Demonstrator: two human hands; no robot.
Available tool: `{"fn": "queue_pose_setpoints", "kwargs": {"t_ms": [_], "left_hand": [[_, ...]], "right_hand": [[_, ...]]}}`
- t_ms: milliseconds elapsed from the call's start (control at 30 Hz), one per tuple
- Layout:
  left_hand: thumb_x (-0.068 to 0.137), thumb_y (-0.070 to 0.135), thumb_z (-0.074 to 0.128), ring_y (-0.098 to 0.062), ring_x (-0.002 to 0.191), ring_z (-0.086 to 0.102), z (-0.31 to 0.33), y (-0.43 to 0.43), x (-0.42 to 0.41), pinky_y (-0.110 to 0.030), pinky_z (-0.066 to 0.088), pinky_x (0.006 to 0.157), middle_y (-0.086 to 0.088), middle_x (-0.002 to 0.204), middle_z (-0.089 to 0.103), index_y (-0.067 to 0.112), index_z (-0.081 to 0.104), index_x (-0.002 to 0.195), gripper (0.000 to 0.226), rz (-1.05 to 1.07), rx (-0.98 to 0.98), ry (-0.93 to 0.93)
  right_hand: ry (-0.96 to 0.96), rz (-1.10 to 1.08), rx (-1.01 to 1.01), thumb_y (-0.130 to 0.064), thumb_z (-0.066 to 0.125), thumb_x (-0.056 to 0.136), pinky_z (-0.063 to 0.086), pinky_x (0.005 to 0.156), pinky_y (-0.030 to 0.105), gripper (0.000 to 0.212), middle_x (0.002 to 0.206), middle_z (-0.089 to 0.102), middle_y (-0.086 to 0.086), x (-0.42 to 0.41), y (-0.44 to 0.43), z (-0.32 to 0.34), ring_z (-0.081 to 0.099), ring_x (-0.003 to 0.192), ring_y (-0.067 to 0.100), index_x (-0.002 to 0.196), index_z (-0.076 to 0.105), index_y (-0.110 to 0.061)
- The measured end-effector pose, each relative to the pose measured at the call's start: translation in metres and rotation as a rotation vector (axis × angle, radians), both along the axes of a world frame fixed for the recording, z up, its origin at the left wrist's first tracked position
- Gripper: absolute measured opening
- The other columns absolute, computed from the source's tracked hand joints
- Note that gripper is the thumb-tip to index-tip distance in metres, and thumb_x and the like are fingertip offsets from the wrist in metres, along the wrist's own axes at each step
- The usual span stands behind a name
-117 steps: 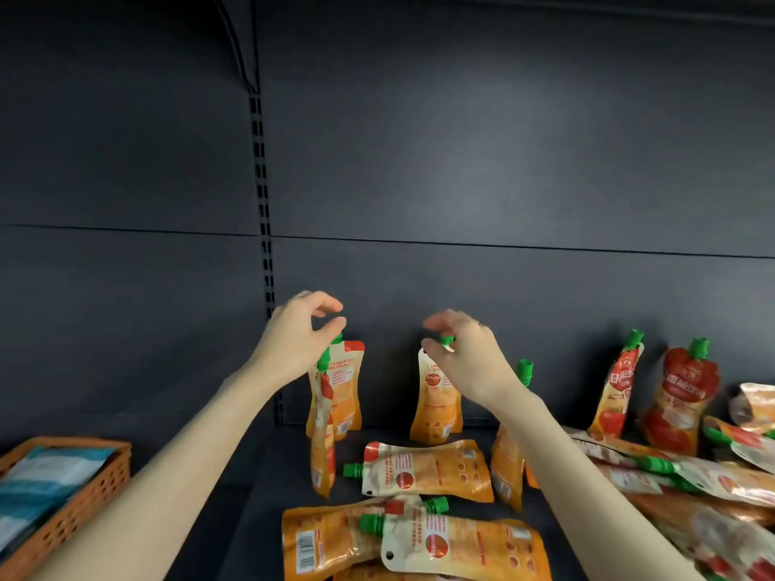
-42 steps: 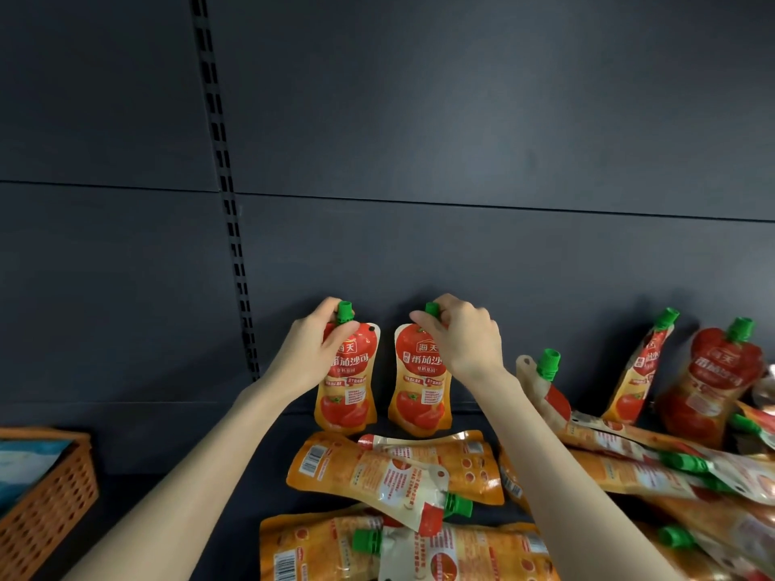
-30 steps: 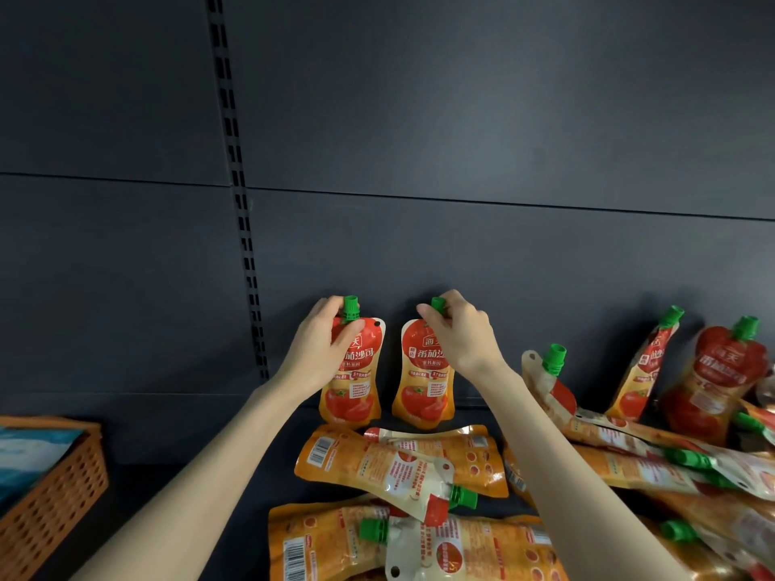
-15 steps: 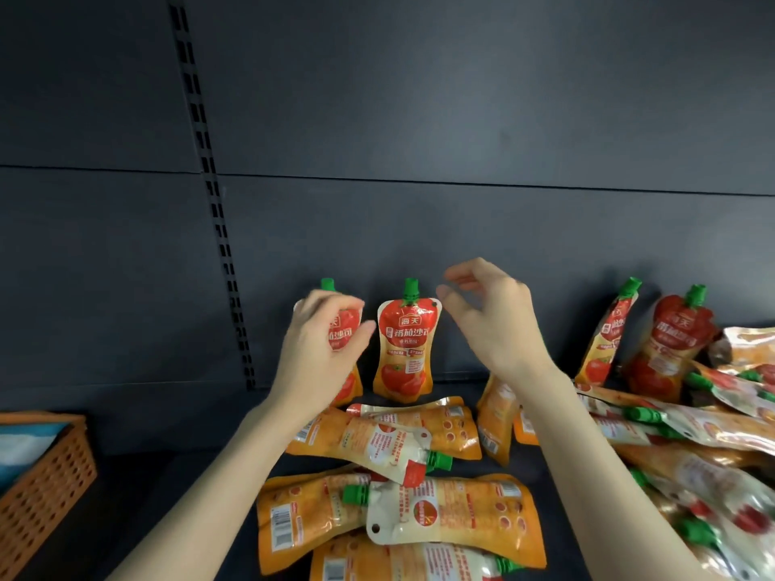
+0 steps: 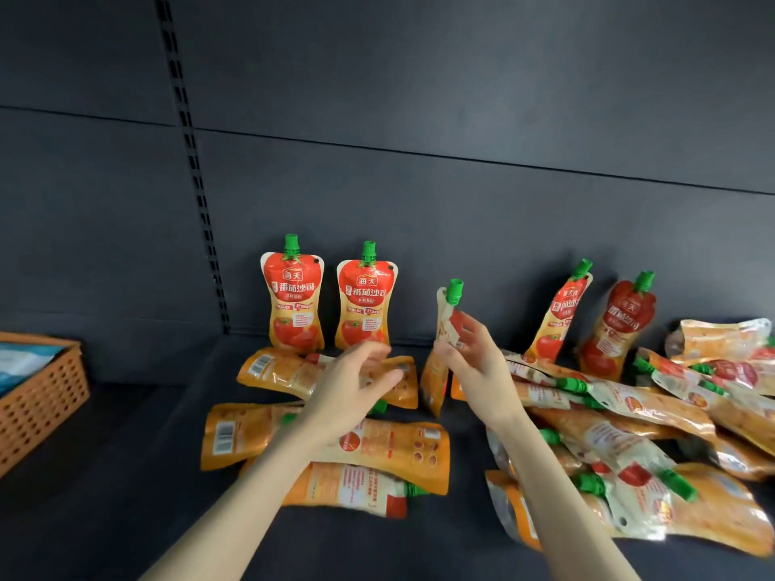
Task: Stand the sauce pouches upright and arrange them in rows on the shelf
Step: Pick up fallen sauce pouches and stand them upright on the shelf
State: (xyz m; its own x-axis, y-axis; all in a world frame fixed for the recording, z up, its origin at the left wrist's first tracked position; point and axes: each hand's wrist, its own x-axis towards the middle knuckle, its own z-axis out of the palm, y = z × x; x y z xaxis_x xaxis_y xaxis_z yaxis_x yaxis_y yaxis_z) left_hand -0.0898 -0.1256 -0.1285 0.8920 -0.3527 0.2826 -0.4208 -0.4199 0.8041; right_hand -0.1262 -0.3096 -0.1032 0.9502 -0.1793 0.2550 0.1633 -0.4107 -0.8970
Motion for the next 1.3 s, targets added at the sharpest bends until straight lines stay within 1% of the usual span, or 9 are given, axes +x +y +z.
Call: {"fn": "queue_pose_setpoints", "kwargs": {"t_ms": [233, 433, 567, 667, 800, 1033, 1133, 1233, 1300], "left_hand": [[0.077, 0.032, 0.074, -0.007, 0.119, 0.052, 0.008, -0.043, 0.004, -0.036, 0.044, 0.102, 0.008, 0.131, 0.054, 0.025, 0.039, 0.137, 0.070, -0.074, -0.016, 0.065], [0.085, 0.022, 0.066, -0.004, 0.108, 0.059, 0.015, -0.058, 0.009, -0.025, 0.049, 0.094, 0.010, 0.116, 0.062, 0.024, 0.048, 0.126, 0.045, -0.118, -0.089, 0.022], [0.090, 0.010, 0.059, -0.006, 0.110, 0.060, 0.018, -0.052, 0.015, -0.024, 0.048, 0.095, 0.005, 0.117, 0.064, 0.022, 0.053, 0.120, 0.033, -0.237, -0.177, 0.088], [0.088, 0.011, 0.061, -0.006, 0.108, 0.060, 0.023, -0.046, 0.019, -0.021, 0.049, 0.091, 0.006, 0.115, 0.063, 0.019, 0.055, 0.119, 0.033, -0.250, -0.153, 0.121], [0.081, 0.027, 0.070, -0.011, 0.116, 0.054, 0.008, -0.011, 0.040, -0.031, 0.045, 0.099, 0.004, 0.124, 0.059, 0.019, 0.053, 0.126, 0.049, -0.031, 0.127, 0.085], [0.088, 0.049, 0.054, -0.021, 0.127, 0.040, -0.004, 0.003, 0.051, -0.042, 0.036, 0.105, -0.001, 0.134, 0.050, 0.025, 0.049, 0.130, 0.048, -0.063, 0.641, 0.114], [0.083, 0.048, 0.061, -0.025, 0.131, 0.033, -0.003, 0.000, 0.051, -0.041, 0.034, 0.107, -0.007, 0.135, 0.047, 0.024, 0.046, 0.132, 0.056, -0.042, 0.607, 0.162], [0.077, 0.047, 0.069, -0.024, 0.126, 0.040, -0.003, -0.001, 0.051, -0.039, 0.032, 0.106, -0.003, 0.133, 0.051, 0.023, 0.041, 0.136, 0.070, 0.021, 0.574, 0.128], [0.075, 0.050, 0.069, -0.021, 0.124, 0.043, -0.004, 0.000, 0.051, -0.042, 0.023, 0.105, 0.003, 0.129, 0.056, 0.025, 0.048, 0.131, 0.065, 0.064, 0.579, 0.071]], "right_hand": [[0.086, 0.206, 0.149, -0.037, 0.058, 0.088, 0.054, 0.087, 0.027, 0.034, 0.111, 0.063, -0.015, 0.007, -0.022, 0.014, 0.062, 0.101, 0.002, 0.122, 0.051, -0.035], [0.184, 0.278, 0.176, -0.044, 0.042, 0.094, 0.054, 0.074, 0.019, 0.040, 0.110, 0.067, -0.004, 0.017, -0.033, 0.017, 0.065, 0.099, 0.008, 0.124, 0.055, -0.021], [0.194, 0.252, 0.090, -0.036, 0.057, 0.089, 0.050, 0.090, 0.027, 0.045, 0.118, 0.063, -0.003, 0.027, -0.038, 0.011, 0.060, 0.109, 0.012, 0.130, 0.049, -0.018], [0.186, 0.268, 0.135, -0.026, 0.066, 0.084, 0.053, 0.087, 0.027, 0.040, 0.111, 0.068, -0.001, 0.033, -0.037, 0.008, 0.065, 0.102, 0.013, 0.121, 0.055, -0.016], [0.124, 0.181, 0.248, -0.019, 0.069, 0.081, 0.055, 0.071, 0.021, 0.022, 0.094, 0.072, -0.003, 0.036, -0.036, -0.002, 0.070, 0.088, 0.013, 0.100, 0.061, -0.013], [0.130, 0.193, 0.224, -0.017, 0.069, 0.080, 0.054, 0.080, 0.025, 0.027, 0.102, 0.069, -0.004, 0.032, -0.040, -0.009, 0.066, 0.096, 0.013, 0.103, 0.055, -0.018], [0.138, 0.212, 0.217, -0.018, 0.068, 0.080, 0.053, 0.084, 0.028, 0.028, 0.105, 0.068, -0.002, 0.031, -0.041, -0.009, 0.066, 0.099, 0.015, 0.104, 0.055, -0.020], [0.133, 0.221, 0.214, -0.018, 0.068, 0.080, 0.053, 0.085, 0.029, 0.026, 0.105, 0.069, -0.002, 0.031, -0.042, -0.008, 0.066, 0.099, 0.015, 0.104, 0.055, -0.021], [0.131, 0.228, 0.227, -0.018, 0.068, 0.080, 0.054, 0.084, 0.028, 0.027, 0.103, 0.069, -0.003, 0.032, -0.042, -0.008, 0.067, 0.098, 0.015, 0.104, 0.056, -0.020]]}}
